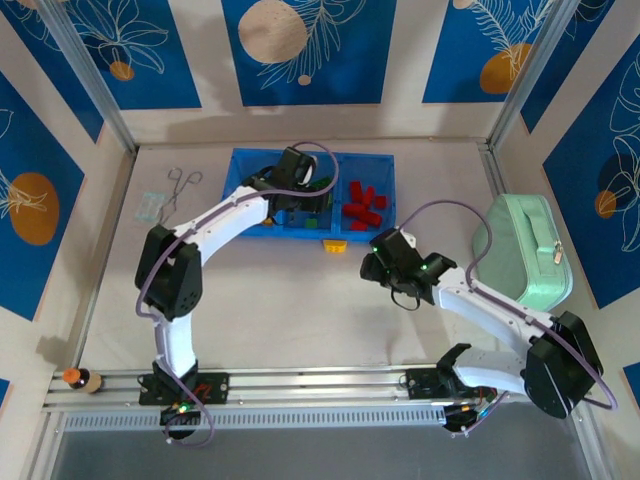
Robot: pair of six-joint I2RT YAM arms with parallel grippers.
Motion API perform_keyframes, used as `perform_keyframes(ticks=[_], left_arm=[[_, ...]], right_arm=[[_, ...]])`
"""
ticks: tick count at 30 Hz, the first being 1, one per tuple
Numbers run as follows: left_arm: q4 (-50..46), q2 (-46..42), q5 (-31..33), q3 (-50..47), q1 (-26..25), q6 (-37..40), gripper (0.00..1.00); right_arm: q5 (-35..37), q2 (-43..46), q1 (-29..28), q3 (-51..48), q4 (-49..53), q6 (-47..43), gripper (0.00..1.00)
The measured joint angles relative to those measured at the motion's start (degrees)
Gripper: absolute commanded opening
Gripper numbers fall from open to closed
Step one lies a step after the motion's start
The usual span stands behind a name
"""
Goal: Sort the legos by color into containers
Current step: Place the lego in the container, then rotate the container at the top-center of the table, then pick up the lego from the center of the table.
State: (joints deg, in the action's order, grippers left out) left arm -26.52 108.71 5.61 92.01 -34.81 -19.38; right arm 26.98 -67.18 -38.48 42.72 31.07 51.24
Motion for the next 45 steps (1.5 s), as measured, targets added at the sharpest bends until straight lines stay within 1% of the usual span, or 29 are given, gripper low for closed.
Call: perform_keyframes(ticks=[3, 6, 11, 12, 15, 17, 22, 27, 32, 35, 39, 45], left_arm=[[0.0, -4.5, 0.0, -2.8, -0.2, 0.0, 0.74], [0.8, -10.9, 0.0, -6.9, -0.2, 0.0, 0.74], [3.2, -23.8, 0.2, -16.4, -0.2, -0.4, 0.75], [3.6, -26.4, 0.5, -18.5, -0.2, -0.7, 0.75], [3.9, -32.9, 1.0, -24.0, -0.2, -1.4, 0.75], [4.2, -37.0, 1.4, -28.3, -0.2, -1.9, 0.75], [4.0, -45.2, 2.6, -37.6, -0.2, -3.5, 0.75], [2.6, -49.1, 3.5, -42.6, -0.2, -4.8, 0.75], [1.8, -50.9, 4.0, -43.2, -0.2, -5.7, 0.75], [1.8, -51.7, 4.0, -43.2, -0.2, -5.8, 0.75], [1.8, -52.3, 4.0, -43.8, -0.2, -5.9, 0.75], [1.4, -53.8, 4.0, -45.6, -0.2, -6.3, 0.74]], right_arm=[[0.0, -2.4, -0.7, 1.3, -0.1, -0.2, 0.71], [-0.1, -5.9, -1.2, 3.7, -0.4, -0.9, 0.71], [-0.8, -14.4, -0.4, 10.9, -0.4, -3.4, 0.63], [-0.8, -16.7, -0.1, 12.9, -0.3, -3.9, 0.60], [-0.9, -23.1, 1.9, 18.3, -0.5, -5.5, 0.57], [-1.5, -26.6, 3.7, 20.3, -0.9, -6.6, 0.54], [-3.2, -33.6, 7.7, 22.4, -1.9, -9.2, 0.53], [-5.0, -38.4, 9.3, 26.5, -1.3, -11.9, 0.54], [-6.3, -41.7, 10.1, 32.2, -0.5, -14.2, 0.57], [-6.4, -41.4, 9.9, 32.9, -1.0, -14.8, 0.62], [-6.5, -40.8, 7.7, 31.5, -3.1, -15.0, 0.68], [-9.0, -40.7, 3.3, 30.3, -6.0, -16.6, 0.71]])
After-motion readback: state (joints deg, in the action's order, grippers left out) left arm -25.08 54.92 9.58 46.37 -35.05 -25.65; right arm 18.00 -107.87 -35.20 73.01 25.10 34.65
